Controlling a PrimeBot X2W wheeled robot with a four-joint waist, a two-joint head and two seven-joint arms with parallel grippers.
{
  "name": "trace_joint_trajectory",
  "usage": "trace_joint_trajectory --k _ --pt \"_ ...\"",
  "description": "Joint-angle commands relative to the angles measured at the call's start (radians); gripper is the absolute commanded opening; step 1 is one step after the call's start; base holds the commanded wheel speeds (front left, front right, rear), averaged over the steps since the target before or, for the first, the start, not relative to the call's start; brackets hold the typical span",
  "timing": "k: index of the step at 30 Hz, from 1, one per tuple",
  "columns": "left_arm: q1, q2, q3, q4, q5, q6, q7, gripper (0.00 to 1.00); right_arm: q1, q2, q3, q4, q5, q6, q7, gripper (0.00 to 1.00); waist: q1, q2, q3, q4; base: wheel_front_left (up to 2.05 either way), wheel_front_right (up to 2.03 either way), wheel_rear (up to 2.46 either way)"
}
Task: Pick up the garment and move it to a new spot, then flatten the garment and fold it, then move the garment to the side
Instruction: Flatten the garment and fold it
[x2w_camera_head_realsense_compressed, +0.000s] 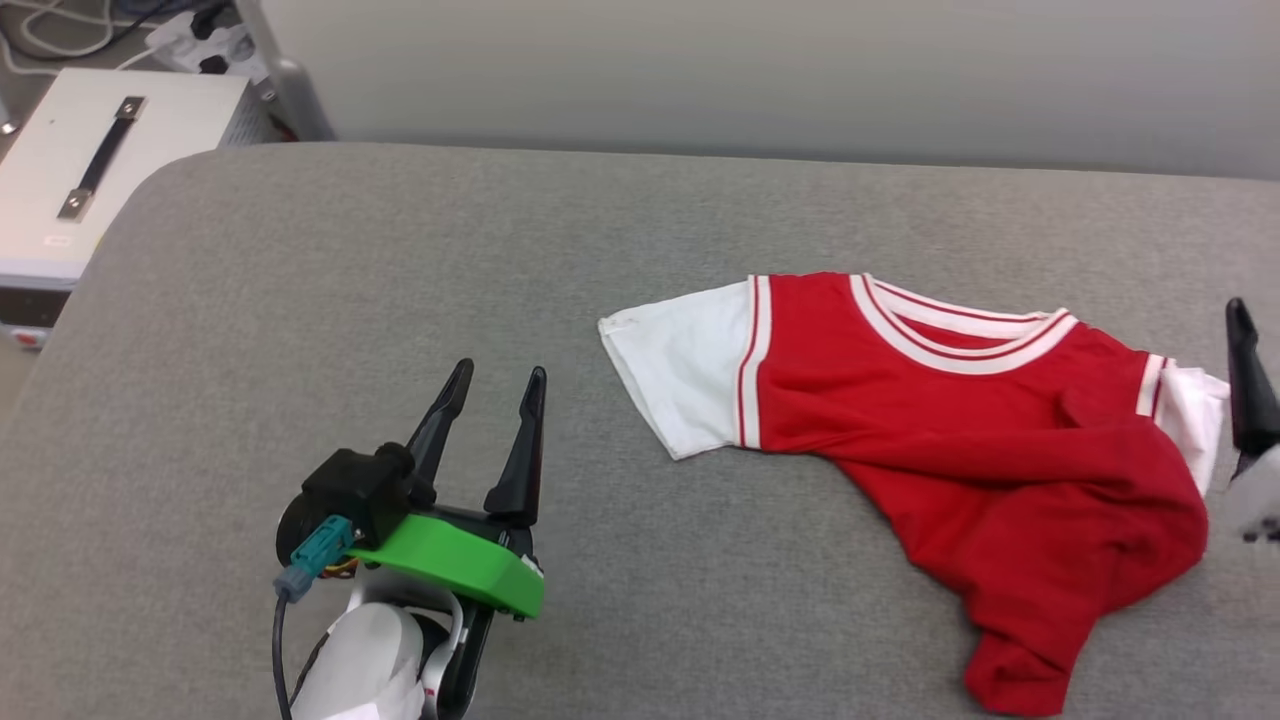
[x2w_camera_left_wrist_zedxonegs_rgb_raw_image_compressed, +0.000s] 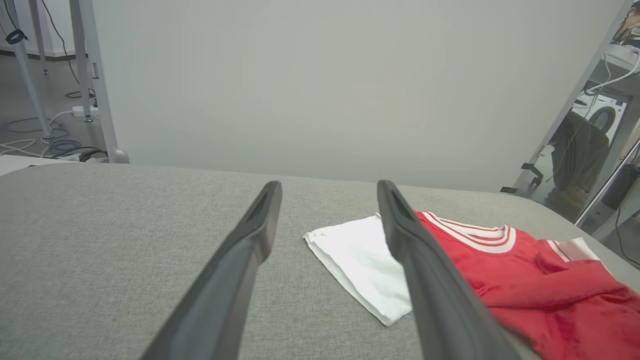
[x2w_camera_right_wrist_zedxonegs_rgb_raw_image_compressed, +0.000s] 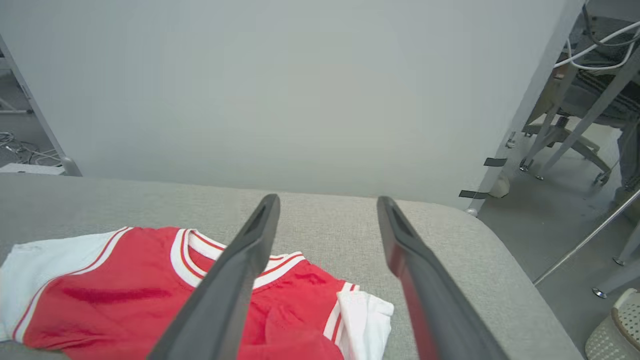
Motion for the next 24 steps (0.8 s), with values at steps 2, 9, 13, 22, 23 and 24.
trace_joint_trajectory --k 2,9,13,22,23,24 --pt "0.014 -0.002 -0.003 -0.002 -0.012 -0.003 -0.006 1.00 0.072 0.061 -0.030 -0.057 -0.001 -0.001 -0.057 1.00 0.0000 0.0000 -0.018 -0.038 0.00 0.00 0.00" --pt "0.034 -0.002 0.001 0.005 -0.034 -0.003 -0.006 1.00 0.199 0.234 -0.083 -0.168 -0.013 -0.001 -0.163 1.00 0.0000 0.0000 -0.013 -0.079 0.00 0.00 0.00" --pt "0.018 0.012 -0.007 0.005 -0.032 -0.003 -0.006 1.00 0.214 0.265 -0.074 -0.189 -0.020 -0.001 -0.174 1.00 0.0000 0.0000 0.001 -0.109 0.00 0.00 0.00" --pt "-0.173 0.138 -0.091 0.055 -0.090 -0.003 0.208 1.00 0.198 0.279 -0.079 -0.245 -0.020 -0.001 -0.165 1.00 0.0000 0.0000 0.067 -0.181 0.00 0.00 0.00" --pt "-0.210 0.158 -0.099 0.074 -0.098 -0.003 0.286 1.00 0.197 0.280 -0.080 -0.249 -0.020 -0.001 -0.164 1.00 0.0000 0.0000 0.077 -0.189 0.00 0.00 0.00" --pt "-0.240 0.171 -0.105 0.090 -0.105 -0.003 0.351 1.00 0.195 0.281 -0.078 -0.253 -0.019 -0.001 -0.164 1.00 0.0000 0.0000 0.086 -0.197 0.00 0.00 0.00"
